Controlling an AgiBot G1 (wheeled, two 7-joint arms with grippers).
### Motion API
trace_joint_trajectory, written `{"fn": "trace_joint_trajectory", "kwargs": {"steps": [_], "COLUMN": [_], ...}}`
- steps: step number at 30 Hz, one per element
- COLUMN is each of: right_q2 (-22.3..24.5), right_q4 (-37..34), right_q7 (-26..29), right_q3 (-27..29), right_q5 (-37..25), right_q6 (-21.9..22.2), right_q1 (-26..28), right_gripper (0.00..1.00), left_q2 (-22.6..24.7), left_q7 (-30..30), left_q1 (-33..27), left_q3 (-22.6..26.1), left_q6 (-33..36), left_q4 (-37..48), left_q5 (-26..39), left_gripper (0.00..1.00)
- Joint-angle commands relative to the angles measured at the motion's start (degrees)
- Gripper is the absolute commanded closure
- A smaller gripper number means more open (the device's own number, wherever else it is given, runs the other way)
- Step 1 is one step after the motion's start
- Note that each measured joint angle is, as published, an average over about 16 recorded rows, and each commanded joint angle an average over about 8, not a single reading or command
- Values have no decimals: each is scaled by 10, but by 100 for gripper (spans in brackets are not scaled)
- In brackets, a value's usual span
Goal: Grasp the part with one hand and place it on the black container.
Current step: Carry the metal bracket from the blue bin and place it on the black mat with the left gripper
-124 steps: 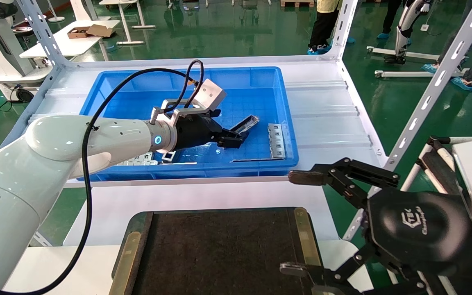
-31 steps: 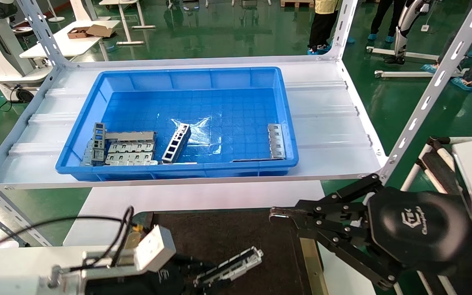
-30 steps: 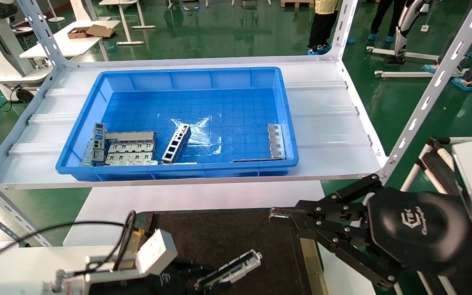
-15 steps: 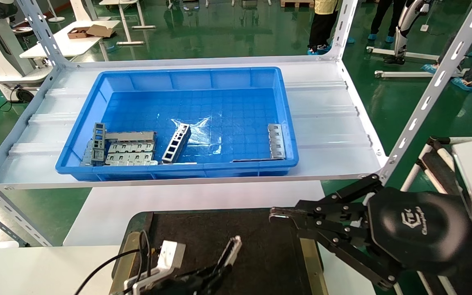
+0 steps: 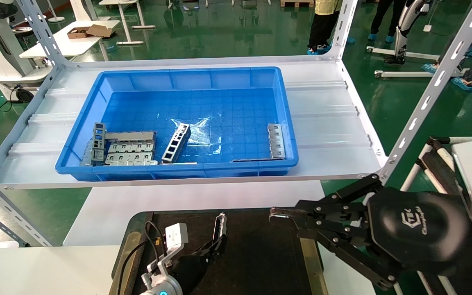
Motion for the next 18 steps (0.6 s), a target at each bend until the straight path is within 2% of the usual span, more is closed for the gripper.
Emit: {"fn": "trace_joint_trajectory", "kwargs": {"steps": [1, 7, 9, 15, 17, 18], "right_q2": [0, 0, 0, 0, 0, 0], "right_q4": [0, 0, 0, 0, 0, 0], "right_q7": [0, 0, 0, 0, 0, 0], "right_q3": [0, 0, 0, 0, 0, 0], "right_q5": [0, 0, 0, 0, 0, 0], "right_q6": [0, 0, 0, 0, 0, 0], "right_q1": [0, 0, 0, 0, 0, 0], "right_gripper": [100, 100, 93, 19, 1, 0], "left_q2": [15, 32, 33, 30, 28, 27], "left_q7": [-3, 2, 5, 16, 20, 23], "left_q1": [-6, -21, -25, -34, -38, -40], "left_q3": [11, 46, 58, 94, 107, 113], "left_q6": [-14, -36, -43, -62, -70, -75], "left_q4": [19, 42, 42, 27, 20, 17], "left_q5": [-13, -54, -68, -114, -131, -140], "left_gripper": [100, 100, 92, 17, 1, 0]}}
